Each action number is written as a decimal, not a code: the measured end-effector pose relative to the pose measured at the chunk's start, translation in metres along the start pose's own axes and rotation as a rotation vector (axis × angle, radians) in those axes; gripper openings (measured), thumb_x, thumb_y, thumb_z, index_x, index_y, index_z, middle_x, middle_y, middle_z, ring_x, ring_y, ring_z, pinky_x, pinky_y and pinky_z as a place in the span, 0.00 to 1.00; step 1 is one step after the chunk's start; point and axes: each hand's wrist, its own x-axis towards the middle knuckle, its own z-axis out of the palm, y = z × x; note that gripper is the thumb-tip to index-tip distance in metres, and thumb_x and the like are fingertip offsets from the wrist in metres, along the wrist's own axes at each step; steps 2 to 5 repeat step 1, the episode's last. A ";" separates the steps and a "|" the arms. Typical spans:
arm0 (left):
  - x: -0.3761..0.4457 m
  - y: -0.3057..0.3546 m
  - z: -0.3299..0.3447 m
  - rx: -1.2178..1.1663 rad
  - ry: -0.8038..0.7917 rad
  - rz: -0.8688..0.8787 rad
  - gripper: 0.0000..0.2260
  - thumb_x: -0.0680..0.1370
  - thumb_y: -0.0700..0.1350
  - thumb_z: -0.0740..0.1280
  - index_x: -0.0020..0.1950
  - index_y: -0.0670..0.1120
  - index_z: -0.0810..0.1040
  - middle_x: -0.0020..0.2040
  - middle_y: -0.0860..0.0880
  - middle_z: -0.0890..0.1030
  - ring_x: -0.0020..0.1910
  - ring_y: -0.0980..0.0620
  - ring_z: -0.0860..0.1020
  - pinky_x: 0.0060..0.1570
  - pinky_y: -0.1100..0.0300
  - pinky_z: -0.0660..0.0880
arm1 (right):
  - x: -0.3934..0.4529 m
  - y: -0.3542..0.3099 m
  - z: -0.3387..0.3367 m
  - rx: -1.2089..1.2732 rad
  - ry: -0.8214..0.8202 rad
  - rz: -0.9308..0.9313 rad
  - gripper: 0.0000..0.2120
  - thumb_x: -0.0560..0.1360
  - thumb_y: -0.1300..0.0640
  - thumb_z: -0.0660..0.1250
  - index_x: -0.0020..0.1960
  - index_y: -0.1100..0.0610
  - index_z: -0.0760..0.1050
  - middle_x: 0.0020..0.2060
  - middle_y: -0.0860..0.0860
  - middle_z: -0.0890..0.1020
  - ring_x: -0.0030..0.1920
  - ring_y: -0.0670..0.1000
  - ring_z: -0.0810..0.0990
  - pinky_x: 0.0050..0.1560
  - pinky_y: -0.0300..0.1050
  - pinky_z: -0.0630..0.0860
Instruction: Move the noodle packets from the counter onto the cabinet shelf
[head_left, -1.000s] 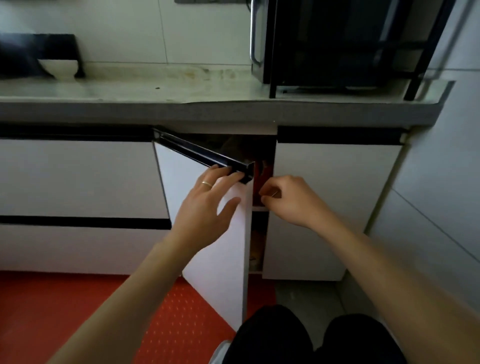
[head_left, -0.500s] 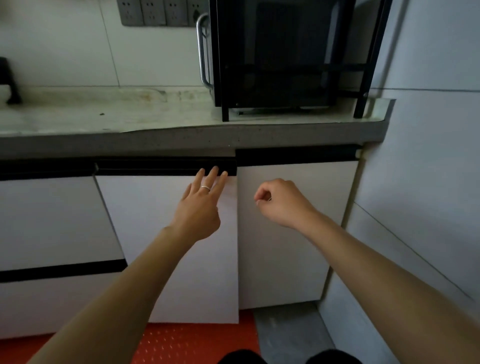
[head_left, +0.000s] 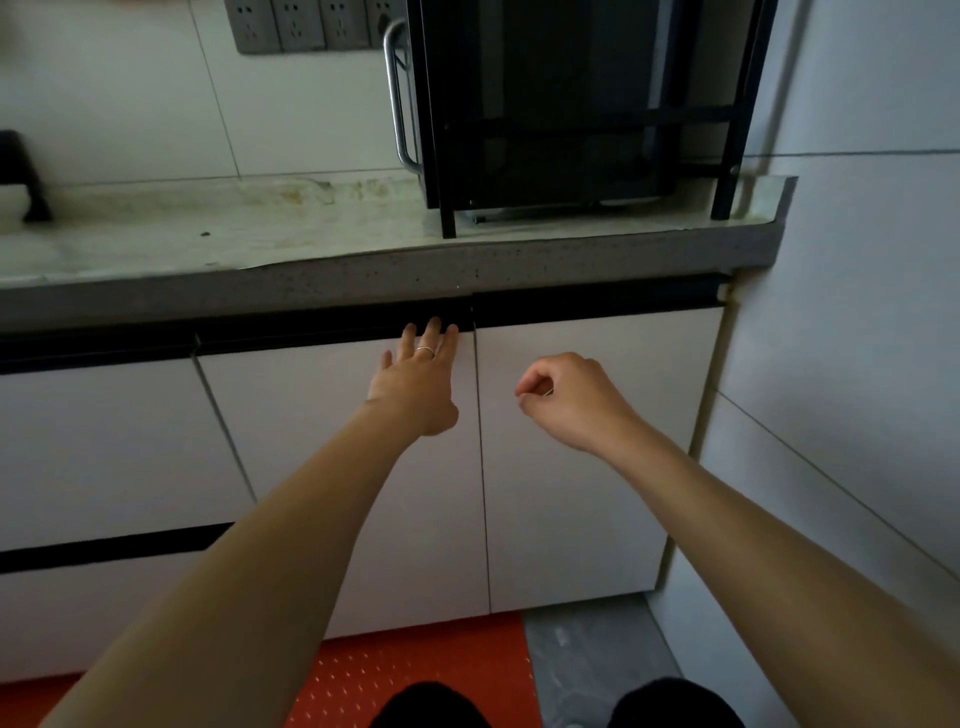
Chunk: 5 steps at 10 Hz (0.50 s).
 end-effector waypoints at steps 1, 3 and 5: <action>-0.013 -0.003 -0.005 -0.162 0.067 0.031 0.31 0.79 0.48 0.63 0.79 0.49 0.53 0.80 0.47 0.53 0.78 0.45 0.54 0.73 0.47 0.61 | -0.014 -0.007 -0.010 0.014 0.005 0.012 0.06 0.76 0.58 0.68 0.51 0.53 0.82 0.46 0.48 0.82 0.46 0.46 0.80 0.45 0.37 0.73; -0.013 -0.003 -0.005 -0.162 0.067 0.031 0.31 0.79 0.48 0.63 0.79 0.49 0.53 0.80 0.47 0.53 0.78 0.45 0.54 0.73 0.47 0.61 | -0.014 -0.007 -0.010 0.014 0.005 0.012 0.06 0.76 0.58 0.68 0.51 0.53 0.82 0.46 0.48 0.82 0.46 0.46 0.80 0.45 0.37 0.73; -0.013 -0.003 -0.005 -0.162 0.067 0.031 0.31 0.79 0.48 0.63 0.79 0.49 0.53 0.80 0.47 0.53 0.78 0.45 0.54 0.73 0.47 0.61 | -0.014 -0.007 -0.010 0.014 0.005 0.012 0.06 0.76 0.58 0.68 0.51 0.53 0.82 0.46 0.48 0.82 0.46 0.46 0.80 0.45 0.37 0.73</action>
